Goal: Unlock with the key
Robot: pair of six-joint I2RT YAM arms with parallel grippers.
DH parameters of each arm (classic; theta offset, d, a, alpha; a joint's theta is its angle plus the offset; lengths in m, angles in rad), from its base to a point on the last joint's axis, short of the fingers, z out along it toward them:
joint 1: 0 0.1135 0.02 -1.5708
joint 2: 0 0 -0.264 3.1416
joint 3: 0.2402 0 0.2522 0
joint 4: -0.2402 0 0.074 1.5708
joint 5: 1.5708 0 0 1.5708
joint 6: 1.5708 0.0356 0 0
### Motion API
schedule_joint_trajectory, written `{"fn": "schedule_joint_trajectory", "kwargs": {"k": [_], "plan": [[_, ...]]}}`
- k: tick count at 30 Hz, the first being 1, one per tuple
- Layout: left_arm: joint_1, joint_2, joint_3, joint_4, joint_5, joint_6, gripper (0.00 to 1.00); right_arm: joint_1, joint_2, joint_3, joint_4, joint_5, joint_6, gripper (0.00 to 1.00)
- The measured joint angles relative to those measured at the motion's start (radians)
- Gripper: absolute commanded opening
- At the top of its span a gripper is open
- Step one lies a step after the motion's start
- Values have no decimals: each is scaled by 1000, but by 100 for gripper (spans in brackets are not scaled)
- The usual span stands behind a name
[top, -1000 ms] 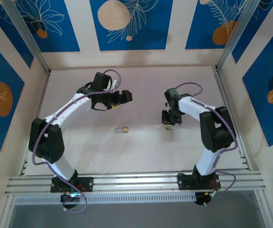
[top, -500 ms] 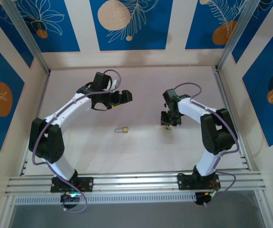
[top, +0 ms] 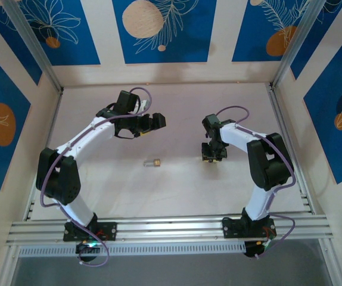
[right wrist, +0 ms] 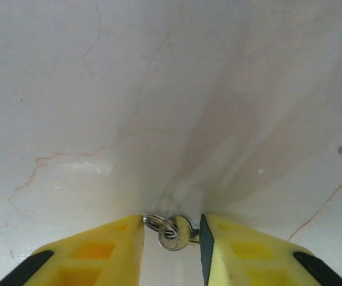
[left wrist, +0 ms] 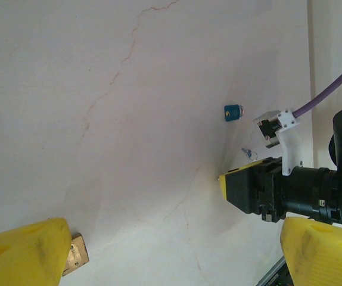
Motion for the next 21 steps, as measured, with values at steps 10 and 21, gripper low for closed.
{"fn": "schedule_joint_trajectory", "kwargs": {"k": [10,21], "plan": [[0,6,0,0,0,0,90,-13,10,1,0,24,-2,19],[0,6,0,0,0,0,90,-16,-13,1,3,43,2,7]]}}
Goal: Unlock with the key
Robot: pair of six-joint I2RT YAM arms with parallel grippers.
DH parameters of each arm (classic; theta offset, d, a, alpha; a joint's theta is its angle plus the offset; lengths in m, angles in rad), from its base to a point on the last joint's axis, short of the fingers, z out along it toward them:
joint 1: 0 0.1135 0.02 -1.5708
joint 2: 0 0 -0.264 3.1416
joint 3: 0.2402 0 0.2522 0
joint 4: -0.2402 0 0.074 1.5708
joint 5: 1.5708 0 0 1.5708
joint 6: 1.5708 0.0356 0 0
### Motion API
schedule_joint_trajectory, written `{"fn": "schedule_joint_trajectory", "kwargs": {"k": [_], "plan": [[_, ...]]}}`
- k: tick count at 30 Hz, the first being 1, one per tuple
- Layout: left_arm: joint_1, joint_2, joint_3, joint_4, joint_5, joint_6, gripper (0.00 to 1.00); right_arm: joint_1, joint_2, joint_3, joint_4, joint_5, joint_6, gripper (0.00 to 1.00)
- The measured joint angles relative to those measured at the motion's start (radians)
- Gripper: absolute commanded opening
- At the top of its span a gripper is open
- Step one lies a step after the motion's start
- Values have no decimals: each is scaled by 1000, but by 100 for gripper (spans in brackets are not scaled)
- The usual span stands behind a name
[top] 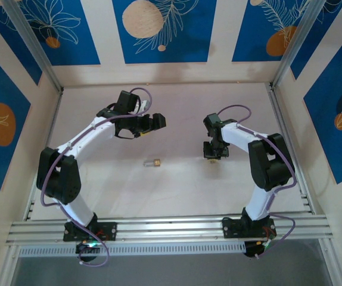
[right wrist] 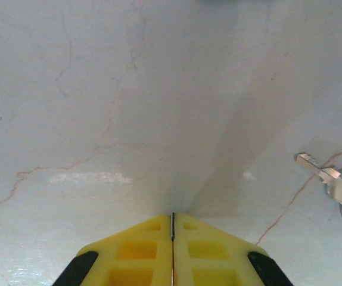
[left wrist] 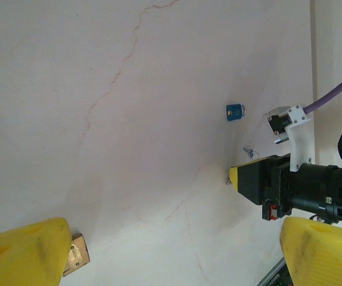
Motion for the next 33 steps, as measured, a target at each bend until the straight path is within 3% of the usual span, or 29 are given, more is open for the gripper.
{"fn": "schedule_joint_trajectory", "kwargs": {"k": [11,16,19,23,28,33], "plan": [[-1,0,0,0,-8,1,91,41,-58,9,-17,30,4,7],[-11,-10,-1,4,-62,35,99,81,-102,65,-49,47,7,7],[-13,-61,-33,51,-103,63,98,109,-118,109,-60,55,8,7],[-19,-206,-175,200,-179,101,96,147,-130,177,-82,55,10,6],[-40,-396,-469,566,-249,191,92,198,-135,277,-111,59,10,7],[-45,-438,-628,829,-240,301,90,229,-146,344,-135,58,10,7]]}}
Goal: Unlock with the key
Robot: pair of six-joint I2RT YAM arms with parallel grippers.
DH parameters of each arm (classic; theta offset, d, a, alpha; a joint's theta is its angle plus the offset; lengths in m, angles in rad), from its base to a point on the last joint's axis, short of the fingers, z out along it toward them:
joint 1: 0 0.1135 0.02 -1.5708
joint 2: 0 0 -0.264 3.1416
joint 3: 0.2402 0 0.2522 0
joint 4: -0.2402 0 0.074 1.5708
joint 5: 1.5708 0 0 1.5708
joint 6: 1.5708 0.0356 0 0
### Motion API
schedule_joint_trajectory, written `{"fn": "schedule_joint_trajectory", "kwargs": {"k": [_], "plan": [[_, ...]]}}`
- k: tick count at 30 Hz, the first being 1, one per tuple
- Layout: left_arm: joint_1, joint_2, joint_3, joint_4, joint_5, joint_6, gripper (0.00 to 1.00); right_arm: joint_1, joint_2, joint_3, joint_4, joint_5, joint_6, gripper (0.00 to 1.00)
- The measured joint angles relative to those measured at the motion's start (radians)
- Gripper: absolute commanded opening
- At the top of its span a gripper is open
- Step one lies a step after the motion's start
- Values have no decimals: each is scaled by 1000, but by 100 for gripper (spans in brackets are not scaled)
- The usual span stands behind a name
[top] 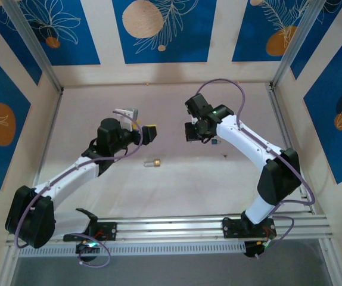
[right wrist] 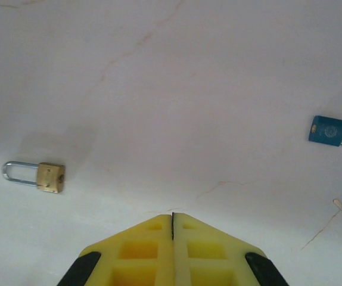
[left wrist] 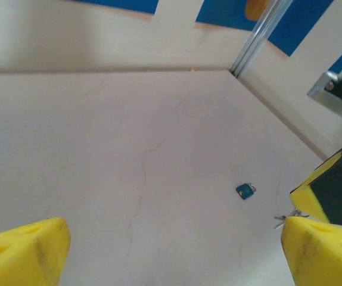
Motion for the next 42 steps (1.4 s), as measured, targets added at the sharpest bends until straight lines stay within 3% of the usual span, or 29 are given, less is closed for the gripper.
{"fn": "schedule_joint_trajectory", "kwargs": {"k": [5,19,26,31,42], "plan": [[-21,0,-5,134,66,125,90,18,-11,60,-24,-1,0,6],[-297,164,-83,372,26,404,81,51,-53,116,-50,-40,5,6],[-307,257,-125,520,31,407,79,78,-124,85,-43,-72,27,6],[-307,302,-134,596,31,406,66,82,-154,30,-30,-99,51,6],[-309,369,-144,674,69,392,49,82,-176,-40,14,-137,103,6]]}}
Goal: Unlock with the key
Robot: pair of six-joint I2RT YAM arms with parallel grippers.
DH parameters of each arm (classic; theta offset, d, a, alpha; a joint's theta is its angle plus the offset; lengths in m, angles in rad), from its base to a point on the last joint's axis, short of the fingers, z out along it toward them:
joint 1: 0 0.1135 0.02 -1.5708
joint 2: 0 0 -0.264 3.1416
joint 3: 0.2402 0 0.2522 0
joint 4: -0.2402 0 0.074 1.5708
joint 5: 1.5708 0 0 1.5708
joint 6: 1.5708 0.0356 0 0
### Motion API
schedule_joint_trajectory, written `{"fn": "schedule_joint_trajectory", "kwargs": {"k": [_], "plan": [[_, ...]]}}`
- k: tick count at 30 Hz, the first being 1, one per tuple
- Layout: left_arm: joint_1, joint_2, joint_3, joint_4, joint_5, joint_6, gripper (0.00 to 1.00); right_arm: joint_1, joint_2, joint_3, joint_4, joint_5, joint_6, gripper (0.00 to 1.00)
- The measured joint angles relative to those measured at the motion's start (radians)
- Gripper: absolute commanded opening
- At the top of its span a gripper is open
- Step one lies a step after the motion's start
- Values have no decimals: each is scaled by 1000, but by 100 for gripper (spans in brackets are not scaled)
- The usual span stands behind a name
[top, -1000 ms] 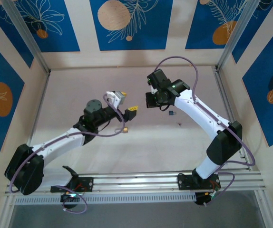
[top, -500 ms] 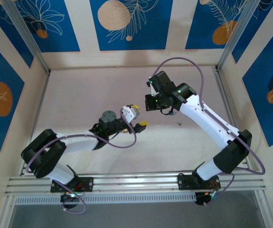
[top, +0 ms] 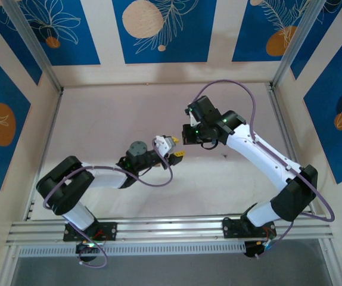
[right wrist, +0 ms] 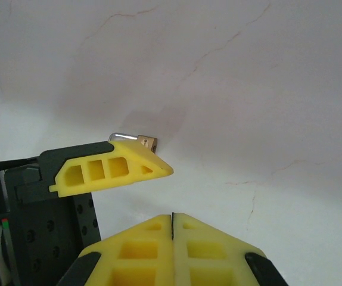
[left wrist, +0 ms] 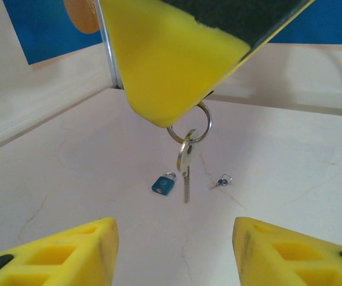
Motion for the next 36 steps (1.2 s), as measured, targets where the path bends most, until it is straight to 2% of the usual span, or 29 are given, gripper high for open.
{"fn": "schedule_joint_trajectory", "kwargs": {"k": [7,14,21,36], "plan": [[0,33,-3,51,15,-31,42,0,-7,-17,17,-23,20,6],[0,63,-3,94,40,-63,23,1,-7,-30,32,-37,27,6],[0,69,-9,126,49,-72,20,1,-7,-34,42,-37,34,6],[0,69,-33,173,49,-76,0,-2,-7,-42,42,-37,38,6]]}}
